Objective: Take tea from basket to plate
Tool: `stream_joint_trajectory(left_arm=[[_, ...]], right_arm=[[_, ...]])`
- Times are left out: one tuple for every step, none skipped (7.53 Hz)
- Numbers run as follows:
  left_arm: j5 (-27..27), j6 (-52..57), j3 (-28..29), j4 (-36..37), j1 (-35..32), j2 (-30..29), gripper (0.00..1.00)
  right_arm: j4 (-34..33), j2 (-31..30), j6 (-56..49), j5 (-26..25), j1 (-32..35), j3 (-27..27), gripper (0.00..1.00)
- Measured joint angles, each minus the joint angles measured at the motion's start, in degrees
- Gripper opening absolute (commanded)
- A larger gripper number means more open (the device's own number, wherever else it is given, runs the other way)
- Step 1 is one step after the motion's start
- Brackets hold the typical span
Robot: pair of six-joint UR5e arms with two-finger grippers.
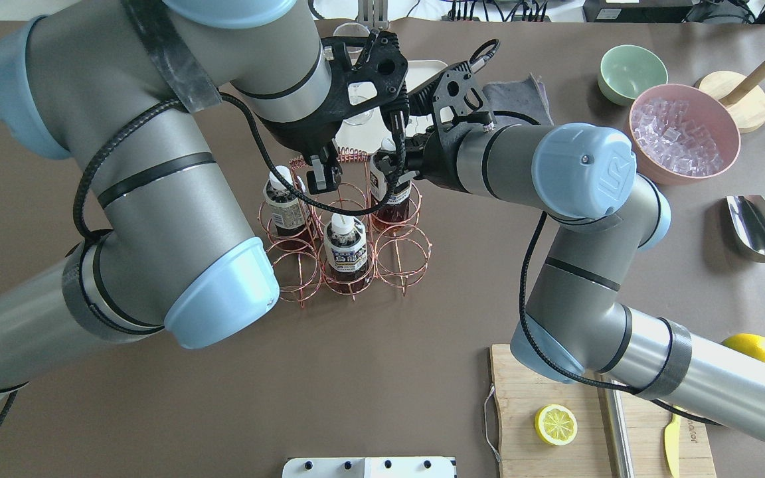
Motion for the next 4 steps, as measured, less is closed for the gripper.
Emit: stream_joint_trajectory(left_arm=[[0.0, 0.0, 0.01, -0.01, 0.01, 0.02, 0.0], [0.0, 0.0, 0.01, -0.02, 0.01, 0.02, 0.0], [0.0, 0.0, -0.02, 0.01, 0.01, 0.01, 0.0], [0.0, 0.0, -0.09, 0.03, -0.02, 0.0, 0.0]], right_arm=[[-3.74, 1.97, 0.0, 3.73, 2.86, 0.65, 0.0], [-6.43, 3.52, 0.01, 7.71, 5.99, 0.96, 0.0], [-7.9, 4.53, 0.01, 10.53, 8.5, 1.03, 0.0], [-8.68, 5.01, 0.0, 12.73, 10.66, 1.01, 0.0]])
